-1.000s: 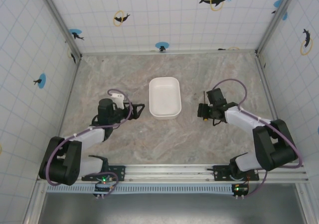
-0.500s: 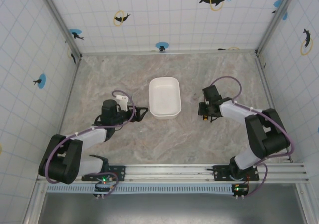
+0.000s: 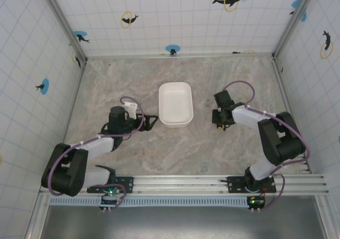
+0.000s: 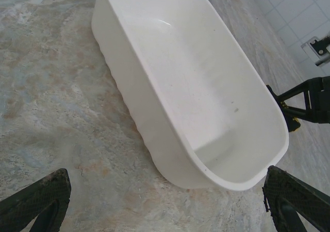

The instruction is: Put the screwdriver in the bin

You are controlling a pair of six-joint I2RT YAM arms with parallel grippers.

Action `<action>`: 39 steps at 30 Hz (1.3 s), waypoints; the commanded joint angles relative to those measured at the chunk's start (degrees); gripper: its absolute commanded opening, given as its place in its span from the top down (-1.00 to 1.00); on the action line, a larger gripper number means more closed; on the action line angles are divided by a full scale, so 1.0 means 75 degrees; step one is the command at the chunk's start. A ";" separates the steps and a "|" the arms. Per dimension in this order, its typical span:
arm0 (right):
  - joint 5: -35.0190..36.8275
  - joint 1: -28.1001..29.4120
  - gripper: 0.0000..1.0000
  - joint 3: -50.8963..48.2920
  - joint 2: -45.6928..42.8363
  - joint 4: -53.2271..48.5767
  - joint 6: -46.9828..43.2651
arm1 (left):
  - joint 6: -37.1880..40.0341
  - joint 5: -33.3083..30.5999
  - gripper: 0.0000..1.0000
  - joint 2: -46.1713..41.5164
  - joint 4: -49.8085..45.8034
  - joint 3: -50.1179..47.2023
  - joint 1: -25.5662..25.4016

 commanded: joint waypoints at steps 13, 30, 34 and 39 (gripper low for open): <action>-0.0754 -0.0125 1.00 0.0147 -0.0713 -0.0047 0.0652 | 0.0046 0.0103 -0.95 -0.0284 -0.0343 0.0071 -0.0054; 0.1127 0.1519 1.00 0.3319 -0.1790 -0.0858 0.1575 | 0.0226 -0.0482 -0.95 -0.1097 -0.1072 0.0118 -0.0053; 0.1435 0.2131 1.00 0.4274 -0.0941 -0.1202 0.1733 | 0.0252 -0.0678 -0.95 -0.1244 -0.1218 0.0106 -0.0032; 0.1521 0.2589 1.00 0.5022 0.0310 -0.1637 0.1994 | 0.0283 -0.0860 -0.95 -0.1451 -0.1313 0.0042 -0.0049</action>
